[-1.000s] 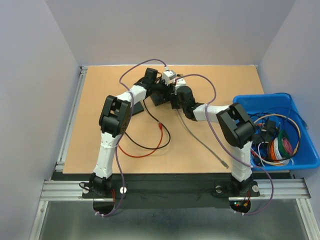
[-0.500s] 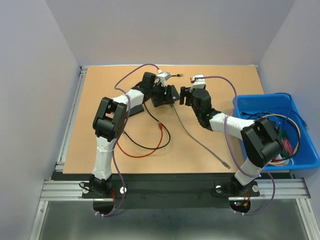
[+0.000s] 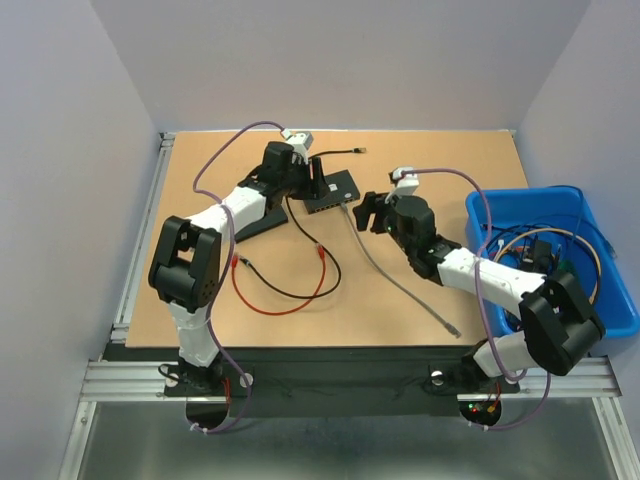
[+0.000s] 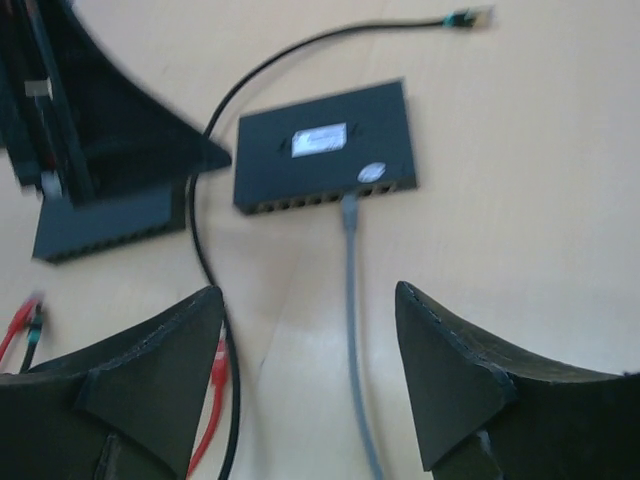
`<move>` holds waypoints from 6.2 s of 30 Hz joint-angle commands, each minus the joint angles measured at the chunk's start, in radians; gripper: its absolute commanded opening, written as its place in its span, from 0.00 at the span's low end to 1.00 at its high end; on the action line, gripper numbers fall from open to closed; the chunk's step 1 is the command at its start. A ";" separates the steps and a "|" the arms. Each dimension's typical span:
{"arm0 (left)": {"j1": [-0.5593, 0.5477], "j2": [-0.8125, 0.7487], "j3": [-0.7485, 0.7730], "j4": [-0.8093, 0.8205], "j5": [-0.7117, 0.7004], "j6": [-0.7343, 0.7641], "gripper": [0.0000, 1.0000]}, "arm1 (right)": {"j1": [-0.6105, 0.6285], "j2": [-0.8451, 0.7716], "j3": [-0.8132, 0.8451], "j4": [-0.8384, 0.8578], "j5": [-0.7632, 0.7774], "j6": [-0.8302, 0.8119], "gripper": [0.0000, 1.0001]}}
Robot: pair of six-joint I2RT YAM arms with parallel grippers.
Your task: Insert the plug into the switch port
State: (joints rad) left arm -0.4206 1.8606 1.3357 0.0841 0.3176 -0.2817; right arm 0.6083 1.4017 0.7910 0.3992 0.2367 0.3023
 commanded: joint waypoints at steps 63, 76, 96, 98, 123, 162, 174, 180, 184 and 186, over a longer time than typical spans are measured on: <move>0.158 -0.139 -0.099 0.039 -0.163 -0.105 0.67 | 0.277 0.192 0.085 -0.097 -0.020 0.100 0.64; 0.217 -0.204 -0.254 0.170 -0.215 -0.168 0.65 | 0.280 0.367 0.166 -0.108 -0.022 0.116 0.48; 0.253 -0.176 -0.306 0.229 -0.204 -0.182 0.64 | 0.280 0.510 0.264 -0.152 0.052 0.075 0.40; 0.255 -0.173 -0.309 0.230 -0.203 -0.182 0.64 | 0.280 0.523 0.271 -0.157 0.050 0.077 0.38; 0.201 -0.465 -0.542 0.616 0.064 -0.215 0.54 | 0.176 0.283 0.231 0.202 -0.352 0.079 0.00; 0.167 -0.555 -0.934 1.705 0.425 -0.598 0.72 | -0.082 0.517 0.113 1.004 -1.122 0.805 0.00; 0.085 -0.610 -0.896 1.438 0.374 -0.430 0.72 | -0.042 0.474 0.120 1.007 -1.139 0.802 0.00; 0.060 -0.630 -0.869 1.334 0.333 -0.360 0.72 | -0.035 0.439 0.099 1.011 -1.139 0.794 0.01; 0.059 -0.663 -0.862 1.232 0.301 -0.310 0.72 | -0.032 0.425 0.096 1.012 -1.154 0.799 0.00; 0.059 -0.660 -0.859 1.231 0.302 -0.312 0.71 | -0.032 0.422 0.091 1.015 -1.159 0.802 0.00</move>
State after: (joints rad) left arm -0.3580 1.2377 0.4301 1.2839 0.6418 -0.6498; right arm 0.5652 1.8687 0.8921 1.2934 -0.8997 1.0966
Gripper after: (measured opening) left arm 0.715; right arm 0.155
